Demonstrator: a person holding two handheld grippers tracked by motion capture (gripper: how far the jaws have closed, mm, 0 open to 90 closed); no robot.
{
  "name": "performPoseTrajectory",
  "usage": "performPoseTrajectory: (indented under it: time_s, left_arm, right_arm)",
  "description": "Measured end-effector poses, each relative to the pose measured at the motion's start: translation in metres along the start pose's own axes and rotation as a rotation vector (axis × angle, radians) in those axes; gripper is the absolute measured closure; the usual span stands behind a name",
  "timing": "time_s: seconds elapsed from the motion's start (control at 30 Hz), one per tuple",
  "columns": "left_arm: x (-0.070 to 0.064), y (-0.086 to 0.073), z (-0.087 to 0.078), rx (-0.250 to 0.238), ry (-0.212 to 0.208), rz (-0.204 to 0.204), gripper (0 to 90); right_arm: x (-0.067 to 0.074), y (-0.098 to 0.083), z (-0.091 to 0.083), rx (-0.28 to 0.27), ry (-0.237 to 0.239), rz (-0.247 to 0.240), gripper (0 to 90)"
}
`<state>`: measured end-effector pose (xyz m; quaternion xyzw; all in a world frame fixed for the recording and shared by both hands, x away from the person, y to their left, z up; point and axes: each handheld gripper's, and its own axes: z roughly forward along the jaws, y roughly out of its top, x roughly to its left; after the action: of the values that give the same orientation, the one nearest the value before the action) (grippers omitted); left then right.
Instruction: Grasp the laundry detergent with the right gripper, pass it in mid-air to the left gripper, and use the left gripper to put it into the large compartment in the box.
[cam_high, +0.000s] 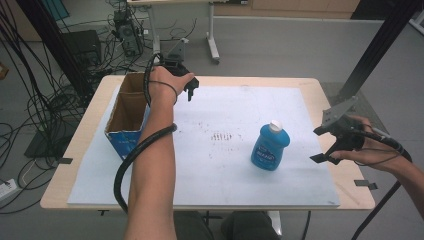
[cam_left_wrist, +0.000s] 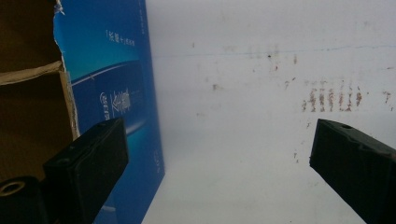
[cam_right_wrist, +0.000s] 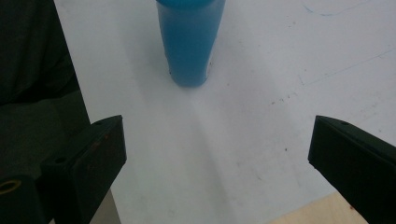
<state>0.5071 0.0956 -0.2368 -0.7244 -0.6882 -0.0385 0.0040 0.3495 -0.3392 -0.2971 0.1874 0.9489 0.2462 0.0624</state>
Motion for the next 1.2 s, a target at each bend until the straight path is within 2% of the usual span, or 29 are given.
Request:
performPoseTrajectory:
  time_s: [0.3, 0.53, 0.83, 1.2]
  left_arm:
    - [0.000, 0.000, -0.001, -0.004, 0.003, 0.000, 5.1]
    - [0.001, -0.001, -0.002, -0.003, 0.001, 0.002, 5.1]
    - [0.002, -0.002, 0.000, 0.000, 0.001, 0.002, 5.1]
    - [0.000, -0.001, 0.001, 0.001, 0.000, 0.003, 5.1]
  right_arm:
    - [0.003, 0.000, 0.015, -0.021, 0.004, -0.001, 4.0]
    - [0.007, 0.001, 0.029, -0.058, -0.004, 0.004, 3.9]
    - [0.011, 0.001, 0.048, -0.089, 0.011, 0.016, 3.9]
    - [0.016, 0.004, 0.065, -0.167, 0.004, 0.048, 3.6]
